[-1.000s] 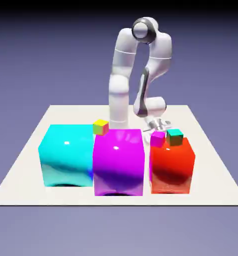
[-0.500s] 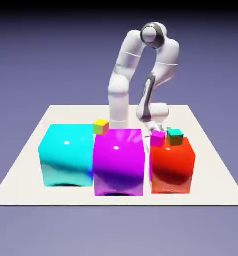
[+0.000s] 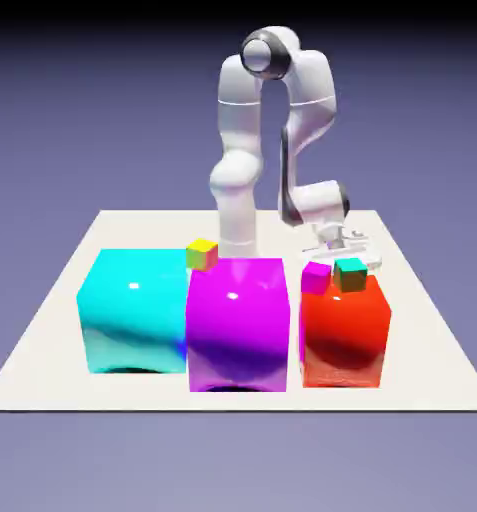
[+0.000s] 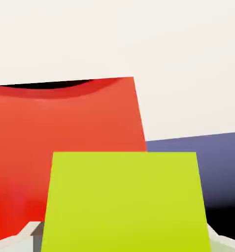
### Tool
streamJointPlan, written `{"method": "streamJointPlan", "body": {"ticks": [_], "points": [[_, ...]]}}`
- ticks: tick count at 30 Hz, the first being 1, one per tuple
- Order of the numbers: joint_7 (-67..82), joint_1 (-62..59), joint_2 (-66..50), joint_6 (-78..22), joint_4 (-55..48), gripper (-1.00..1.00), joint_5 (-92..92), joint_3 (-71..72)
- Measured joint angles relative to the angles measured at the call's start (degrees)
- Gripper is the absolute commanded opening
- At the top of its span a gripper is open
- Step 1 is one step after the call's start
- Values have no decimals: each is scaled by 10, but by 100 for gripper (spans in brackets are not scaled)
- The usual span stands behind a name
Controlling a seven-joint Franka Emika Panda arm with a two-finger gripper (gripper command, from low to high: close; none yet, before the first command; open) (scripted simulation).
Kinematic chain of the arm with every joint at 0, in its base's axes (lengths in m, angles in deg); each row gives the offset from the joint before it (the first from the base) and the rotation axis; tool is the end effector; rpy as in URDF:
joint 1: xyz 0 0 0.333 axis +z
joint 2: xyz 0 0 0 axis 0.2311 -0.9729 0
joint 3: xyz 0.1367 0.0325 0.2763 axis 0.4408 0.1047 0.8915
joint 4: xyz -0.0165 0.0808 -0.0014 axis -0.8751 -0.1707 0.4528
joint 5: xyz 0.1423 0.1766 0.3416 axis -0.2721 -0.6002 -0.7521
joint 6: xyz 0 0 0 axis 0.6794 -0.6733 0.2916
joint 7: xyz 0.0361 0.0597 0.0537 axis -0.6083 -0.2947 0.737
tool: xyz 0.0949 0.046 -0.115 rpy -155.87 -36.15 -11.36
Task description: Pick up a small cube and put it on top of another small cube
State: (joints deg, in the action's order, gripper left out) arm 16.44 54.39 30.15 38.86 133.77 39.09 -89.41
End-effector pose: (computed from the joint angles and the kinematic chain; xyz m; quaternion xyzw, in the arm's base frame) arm 0.2249 0.2771 0.1590 0.3732 0.7281 0.2819 0.5011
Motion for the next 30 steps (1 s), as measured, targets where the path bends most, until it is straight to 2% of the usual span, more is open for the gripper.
{"method": "streamJointPlan", "body": {"ticks": [11, 25, 28, 30], "points": [[127, -227, 161, -47, -41, -100, -267, 184], [471, -503, 326, -185, -45, -100, -522, 99], [486, -494, 349, -193, -32, -100, -533, 86], [462, -519, 330, -149, -10, -100, -483, 56]]}}
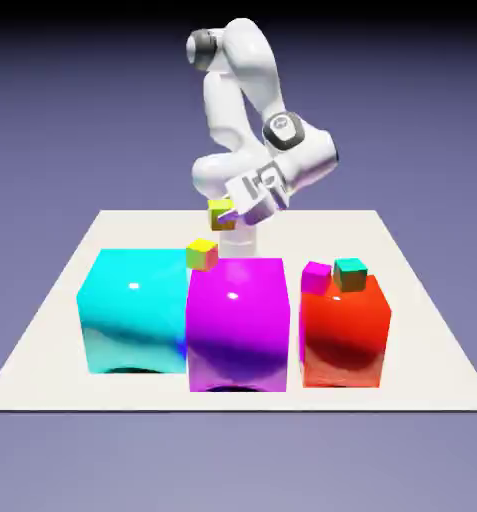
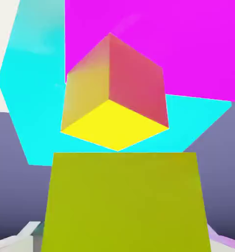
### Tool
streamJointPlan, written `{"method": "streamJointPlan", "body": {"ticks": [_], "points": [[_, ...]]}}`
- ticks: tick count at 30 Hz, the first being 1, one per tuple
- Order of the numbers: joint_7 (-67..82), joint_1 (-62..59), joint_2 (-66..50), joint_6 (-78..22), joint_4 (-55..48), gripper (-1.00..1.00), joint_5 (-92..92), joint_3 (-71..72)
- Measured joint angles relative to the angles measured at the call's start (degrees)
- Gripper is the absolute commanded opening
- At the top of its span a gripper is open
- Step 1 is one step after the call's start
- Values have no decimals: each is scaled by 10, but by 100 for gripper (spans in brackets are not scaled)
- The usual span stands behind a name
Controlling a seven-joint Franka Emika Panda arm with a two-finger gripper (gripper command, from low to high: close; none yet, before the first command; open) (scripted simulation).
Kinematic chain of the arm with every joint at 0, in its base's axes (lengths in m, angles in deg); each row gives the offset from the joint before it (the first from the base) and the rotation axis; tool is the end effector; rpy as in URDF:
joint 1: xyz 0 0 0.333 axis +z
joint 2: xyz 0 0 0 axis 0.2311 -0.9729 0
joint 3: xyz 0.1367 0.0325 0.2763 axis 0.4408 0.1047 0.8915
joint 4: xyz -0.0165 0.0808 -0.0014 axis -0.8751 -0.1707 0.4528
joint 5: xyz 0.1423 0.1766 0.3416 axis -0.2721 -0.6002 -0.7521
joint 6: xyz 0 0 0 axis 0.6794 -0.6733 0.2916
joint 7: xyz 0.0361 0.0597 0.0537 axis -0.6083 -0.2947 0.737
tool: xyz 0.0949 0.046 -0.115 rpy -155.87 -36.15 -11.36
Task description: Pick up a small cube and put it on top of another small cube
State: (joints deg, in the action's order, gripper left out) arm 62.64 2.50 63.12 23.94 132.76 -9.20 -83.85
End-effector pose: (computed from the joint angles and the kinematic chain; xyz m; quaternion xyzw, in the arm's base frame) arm 0.3246 -0.0117 0.3291 0.7600 0.3962 -0.1538 0.4917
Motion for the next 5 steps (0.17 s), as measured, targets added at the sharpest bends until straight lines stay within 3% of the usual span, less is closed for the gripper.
{"method": "streamJointPlan", "body": {"ticks": [1, 2, 5], "points": [[-12, -12, -10, 22, 11, -100, 25, -15], [-21, -21, -17, 38, 19, 100, 43, -26], [-9, -9, -7, 16, 8, 100, 19, -11]]}}
